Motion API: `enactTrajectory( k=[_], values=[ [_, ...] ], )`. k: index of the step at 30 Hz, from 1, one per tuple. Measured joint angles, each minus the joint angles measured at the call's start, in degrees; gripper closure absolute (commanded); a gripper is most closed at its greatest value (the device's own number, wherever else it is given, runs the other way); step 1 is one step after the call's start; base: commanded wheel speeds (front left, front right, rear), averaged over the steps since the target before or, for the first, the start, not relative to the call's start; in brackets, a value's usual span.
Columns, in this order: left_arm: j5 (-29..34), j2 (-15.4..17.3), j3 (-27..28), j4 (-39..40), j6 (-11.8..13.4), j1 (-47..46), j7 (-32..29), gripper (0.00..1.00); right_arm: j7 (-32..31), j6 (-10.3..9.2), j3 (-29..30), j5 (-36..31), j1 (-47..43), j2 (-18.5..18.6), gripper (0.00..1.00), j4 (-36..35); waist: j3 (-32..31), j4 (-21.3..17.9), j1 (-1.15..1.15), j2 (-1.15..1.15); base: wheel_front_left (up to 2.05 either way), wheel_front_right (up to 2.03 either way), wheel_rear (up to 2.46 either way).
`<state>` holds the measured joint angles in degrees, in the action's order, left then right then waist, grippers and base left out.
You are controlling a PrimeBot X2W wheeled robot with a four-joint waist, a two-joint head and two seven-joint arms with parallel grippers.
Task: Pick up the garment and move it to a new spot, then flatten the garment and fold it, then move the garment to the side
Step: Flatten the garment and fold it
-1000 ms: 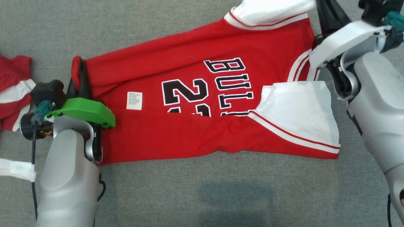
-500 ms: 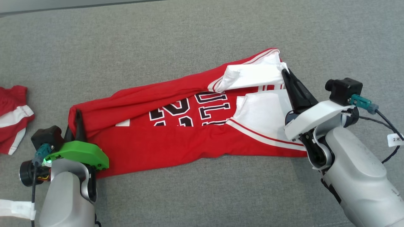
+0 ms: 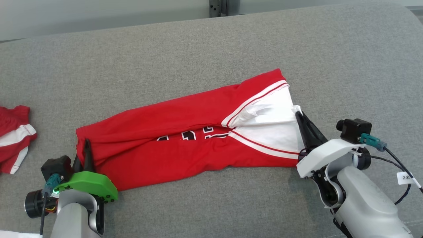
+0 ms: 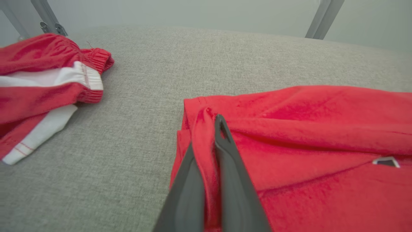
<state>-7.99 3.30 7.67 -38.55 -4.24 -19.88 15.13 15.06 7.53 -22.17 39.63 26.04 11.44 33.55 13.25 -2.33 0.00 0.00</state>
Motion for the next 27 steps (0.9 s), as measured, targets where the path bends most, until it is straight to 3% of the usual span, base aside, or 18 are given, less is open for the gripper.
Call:
enactTrajectory(
  k=[1, 2, 3, 11, 19, 27],
  values=[
    [0.0, -0.1, 0.3, 0.8, 0.4, 0.3, 0.0, 0.00, 0.0, 0.00, -0.2, 0.0, -0.1, -0.2, 0.64, 0.7, 0.0, 0.0, 0.00, 0.00, 0.00, 0.00, 0.00],
    [0.1, -0.2, 0.4, 1.6, 0.7, 0.6, 0.0, 0.00, 0.0, 0.00, -0.4, 0.1, -0.1, -0.3, 0.12, 1.1, -0.1, 0.1, 0.00, 0.00, 0.00, 0.00, 0.00],
    [0.3, -0.2, 0.6, 2.5, 1.1, 1.0, 0.0, 0.00, 0.0, 0.00, -0.3, 0.2, -0.1, -0.5, 0.00, 1.3, 0.0, 0.1, 0.00, 0.00, 0.00, 0.00, 0.00],
    [-2.4, -0.4, -1.3, 9.6, 4.3, 5.9, 0.0, 0.00, 0.0, -0.01, 2.1, -1.7, 0.5, -0.8, 0.00, 2.4, 0.2, 1.6, 0.00, 0.00, 0.00, 0.00, 0.00],
    [-5.1, -0.5, -6.2, 10.7, 5.8, 7.5, 0.0, 0.00, 0.0, -0.01, 2.6, -5.2, 3.1, -1.2, 0.00, 11.8, 0.5, 5.3, 0.00, 0.00, 0.00, 0.00, 0.00],
    [-5.9, -0.5, -7.4, 11.5, 6.4, 7.5, 0.0, 0.00, 0.6, -0.16, 0.9, -4.5, 5.7, -1.9, 0.00, 18.4, 1.0, 8.7, 0.00, 0.00, 0.00, 0.00, 0.00]
  ],
)
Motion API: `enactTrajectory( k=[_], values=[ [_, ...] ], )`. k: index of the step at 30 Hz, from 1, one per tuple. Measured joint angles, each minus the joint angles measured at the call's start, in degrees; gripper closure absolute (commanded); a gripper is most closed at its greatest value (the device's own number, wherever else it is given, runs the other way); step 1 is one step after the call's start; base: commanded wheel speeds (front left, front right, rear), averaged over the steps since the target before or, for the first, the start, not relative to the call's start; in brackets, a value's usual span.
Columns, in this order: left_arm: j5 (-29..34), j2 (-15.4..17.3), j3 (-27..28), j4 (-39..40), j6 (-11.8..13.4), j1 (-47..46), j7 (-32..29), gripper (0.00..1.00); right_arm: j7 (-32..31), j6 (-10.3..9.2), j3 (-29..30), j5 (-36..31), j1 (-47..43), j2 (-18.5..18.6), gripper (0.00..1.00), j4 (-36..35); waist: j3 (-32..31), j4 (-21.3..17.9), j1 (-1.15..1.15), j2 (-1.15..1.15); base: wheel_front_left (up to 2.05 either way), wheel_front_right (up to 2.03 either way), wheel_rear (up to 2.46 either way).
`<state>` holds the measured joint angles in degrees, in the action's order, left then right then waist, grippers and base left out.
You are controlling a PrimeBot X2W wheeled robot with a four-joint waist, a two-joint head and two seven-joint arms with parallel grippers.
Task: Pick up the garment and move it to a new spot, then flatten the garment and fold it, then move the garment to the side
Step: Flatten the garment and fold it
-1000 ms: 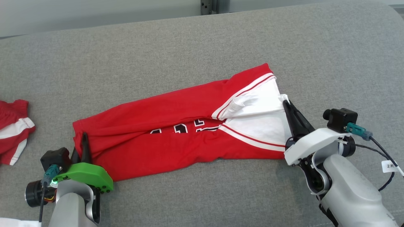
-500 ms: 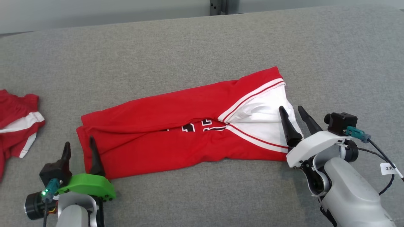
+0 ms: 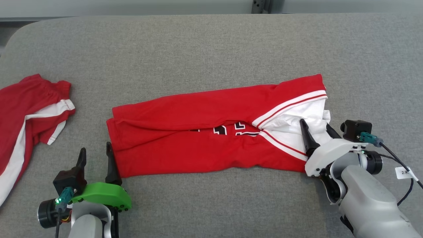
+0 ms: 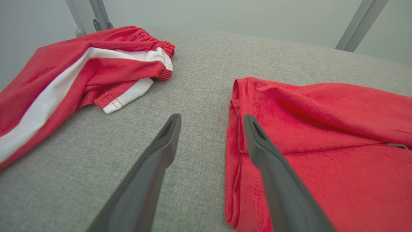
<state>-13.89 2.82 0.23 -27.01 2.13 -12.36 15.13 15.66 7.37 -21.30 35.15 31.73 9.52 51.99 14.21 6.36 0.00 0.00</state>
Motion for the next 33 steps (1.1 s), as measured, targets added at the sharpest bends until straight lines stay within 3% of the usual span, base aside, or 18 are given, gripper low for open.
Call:
enactTrajectory(
  k=[1, 3, 12, 24, 28, 33],
  values=[
    [-0.1, 0.0, -0.1, 0.1, 0.1, 0.0, 0.0, 0.00, 0.0, -0.01, -0.5, 0.4, 0.3, 0.0, 0.26, 0.6, 0.1, 0.3, 0.00, 0.00, 0.00, 0.00, 0.00],
    [-0.1, 0.0, -0.3, 0.1, 0.2, 0.0, 0.0, 0.00, -0.2, -0.10, -1.4, 1.9, 0.8, 0.0, 1.00, 1.4, 0.4, 0.7, 0.00, 0.00, 0.00, 0.00, 0.00],
    [-0.3, 0.0, -0.8, 0.2, 0.5, 0.0, 0.0, 0.00, -0.2, 0.40, -2.8, 4.6, 2.6, 0.5, 1.00, 3.3, 0.7, 0.3, 0.00, 0.00, 0.00, 0.00, 0.00],
    [-0.4, 0.0, -1.9, -0.5, 0.5, 0.0, 0.0, 0.00, -0.6, 0.19, 7.4, 1.8, 0.9, 4.0, 1.00, -5.0, -0.4, -3.6, 0.00, 0.00, 0.00, 0.00, 0.00],
    [-0.5, 0.0, -2.5, -0.9, 0.4, -0.1, 0.0, 0.00, -0.6, 0.12, 5.7, 1.3, -0.9, 2.3, 1.00, -10.4, -1.2, -4.1, 0.00, 0.00, 0.00, 0.00, 0.00],
    [-0.3, 0.0, -3.8, -1.2, 0.2, 0.0, 0.0, 0.00, -0.6, 0.12, -0.9, 4.2, -2.5, 1.3, 1.00, -16.7, -1.9, -3.0, 0.00, 0.00, 0.00, 0.00, 0.00]
  ],
)
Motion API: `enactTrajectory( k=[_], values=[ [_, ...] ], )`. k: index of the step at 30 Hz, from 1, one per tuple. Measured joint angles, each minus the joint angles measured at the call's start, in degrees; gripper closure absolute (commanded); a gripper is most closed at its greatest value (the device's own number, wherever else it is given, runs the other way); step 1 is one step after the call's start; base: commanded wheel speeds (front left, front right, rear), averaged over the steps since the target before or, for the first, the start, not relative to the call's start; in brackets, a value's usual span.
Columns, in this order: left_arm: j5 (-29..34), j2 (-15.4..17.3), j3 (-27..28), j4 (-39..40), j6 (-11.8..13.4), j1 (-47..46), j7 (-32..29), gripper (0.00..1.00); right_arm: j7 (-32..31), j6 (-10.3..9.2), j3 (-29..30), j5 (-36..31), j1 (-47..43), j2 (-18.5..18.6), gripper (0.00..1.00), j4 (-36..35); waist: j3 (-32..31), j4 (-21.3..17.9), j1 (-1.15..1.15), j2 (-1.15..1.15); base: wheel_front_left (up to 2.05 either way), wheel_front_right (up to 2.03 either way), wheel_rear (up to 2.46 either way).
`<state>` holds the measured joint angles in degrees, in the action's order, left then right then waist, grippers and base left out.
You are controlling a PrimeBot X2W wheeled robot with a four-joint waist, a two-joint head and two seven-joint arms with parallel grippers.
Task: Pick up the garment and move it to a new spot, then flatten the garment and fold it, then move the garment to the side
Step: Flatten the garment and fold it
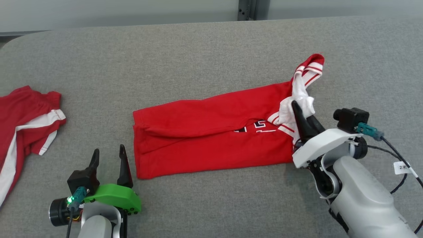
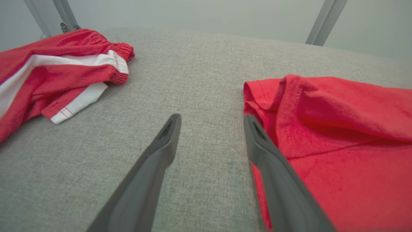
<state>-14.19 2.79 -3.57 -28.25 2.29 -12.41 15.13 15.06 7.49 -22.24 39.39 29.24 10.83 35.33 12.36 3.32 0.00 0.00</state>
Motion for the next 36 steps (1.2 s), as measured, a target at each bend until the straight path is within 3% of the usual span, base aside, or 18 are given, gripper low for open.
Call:
enactTrajectory(
  k=[6, 14, 27, 28, 30, 36],
  values=[
    [-0.2, 0.0, -1.3, 0.2, 0.1, 0.1, 0.0, 0.00, -0.6, 0.00, -9.5, 3.5, -0.5, -0.2, 1.00, -3.4, -0.6, 2.9, 0.00, 0.00, 0.00, 0.00, 0.00],
    [-1.5, 0.0, -4.9, 0.8, 0.3, 0.4, 0.0, 0.00, -1.0, 0.00, -17.5, 5.9, 1.8, -1.2, 1.00, -2.0, -0.9, 9.0, 0.00, 0.00, 0.00, 0.00, 0.00],
    [-3.5, 0.0, -11.5, 2.1, 1.6, 0.4, 0.0, 0.00, -0.7, 0.00, -23.9, 7.0, 8.7, -4.3, 1.00, 5.6, 0.1, 19.8, 0.00, 0.00, 0.00, 0.00, 0.00],
    [-3.7, 0.1, -11.8, 2.2, 1.8, 0.4, 0.0, 0.00, -0.5, 0.00, -23.9, 7.0, 9.2, -4.6, 0.88, 6.2, 0.2, 20.4, 0.00, 0.00, 0.00, 0.00, 0.00],
    [-4.0, 0.1, -12.1, 2.3, 2.3, 0.4, 0.0, 0.00, -0.3, 0.00, -23.7, 6.8, 10.2, -5.1, 0.00, 7.4, 0.6, 21.4, 0.00, 0.00, 0.00, 0.00, 0.00],
    [-4.1, 0.1, -11.8, 2.9, 2.8, 0.3, 0.0, 0.00, -0.1, 0.00, -18.3, 3.4, 11.2, -5.5, 0.00, 6.4, 1.5, 20.7, 0.00, 0.00, 0.00, 0.00, 0.00]
  ],
)
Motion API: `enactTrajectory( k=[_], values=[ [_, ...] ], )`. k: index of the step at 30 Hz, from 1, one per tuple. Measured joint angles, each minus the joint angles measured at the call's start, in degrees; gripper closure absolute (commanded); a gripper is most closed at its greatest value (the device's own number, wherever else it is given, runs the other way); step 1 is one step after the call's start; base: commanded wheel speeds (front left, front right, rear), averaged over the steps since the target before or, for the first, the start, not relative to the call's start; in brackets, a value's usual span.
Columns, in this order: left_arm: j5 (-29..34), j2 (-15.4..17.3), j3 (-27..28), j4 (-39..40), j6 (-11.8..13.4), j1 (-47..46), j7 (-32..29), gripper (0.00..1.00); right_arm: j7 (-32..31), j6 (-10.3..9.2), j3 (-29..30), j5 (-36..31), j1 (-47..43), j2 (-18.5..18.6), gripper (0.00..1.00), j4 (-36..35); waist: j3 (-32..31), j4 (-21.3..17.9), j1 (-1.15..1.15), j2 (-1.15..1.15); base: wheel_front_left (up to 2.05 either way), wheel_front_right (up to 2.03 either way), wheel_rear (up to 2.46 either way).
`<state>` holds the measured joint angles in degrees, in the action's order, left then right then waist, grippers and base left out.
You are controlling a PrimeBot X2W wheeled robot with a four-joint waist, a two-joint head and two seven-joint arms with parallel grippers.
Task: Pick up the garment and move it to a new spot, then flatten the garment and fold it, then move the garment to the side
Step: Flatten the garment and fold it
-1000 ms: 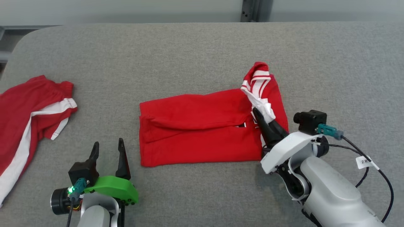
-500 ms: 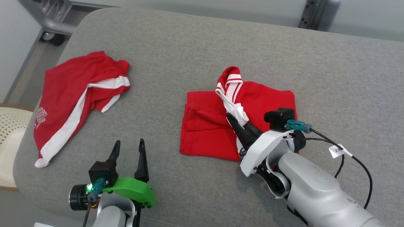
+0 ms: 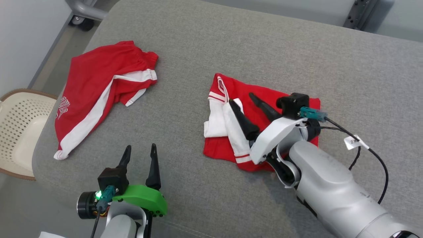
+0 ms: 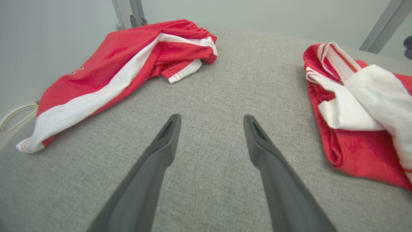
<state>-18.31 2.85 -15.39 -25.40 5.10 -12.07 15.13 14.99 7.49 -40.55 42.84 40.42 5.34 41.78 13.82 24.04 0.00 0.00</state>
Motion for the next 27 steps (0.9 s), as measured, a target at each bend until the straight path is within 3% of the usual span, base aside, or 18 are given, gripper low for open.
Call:
enactTrajectory(
  k=[5, 17, 27],
  values=[
    [0.7, 0.0, 1.0, 0.4, 0.0, -0.6, 0.0, 0.00, 0.1, 0.00, 9.2, -7.6, -1.8, 1.2, 0.00, -2.7, 0.2, -3.0, 0.00, 0.00, 0.00, 0.00, 0.00],
    [3.1, 0.0, 5.7, 1.1, -0.3, -2.2, 0.0, 0.00, 0.1, 0.00, 29.1, -21.6, -10.8, -0.3, 0.00, -8.2, 0.4, -11.9, 0.00, 0.00, 0.00, 0.00, 0.00],
    [5.2, -0.1, 11.0, 1.3, -1.1, -1.7, 0.0, 0.00, 0.1, 0.00, 36.4, -27.1, -16.4, -1.9, 0.00, -10.5, -0.7, -18.4, 0.00, 0.00, 0.00, 0.00, 0.00]
  ],
)
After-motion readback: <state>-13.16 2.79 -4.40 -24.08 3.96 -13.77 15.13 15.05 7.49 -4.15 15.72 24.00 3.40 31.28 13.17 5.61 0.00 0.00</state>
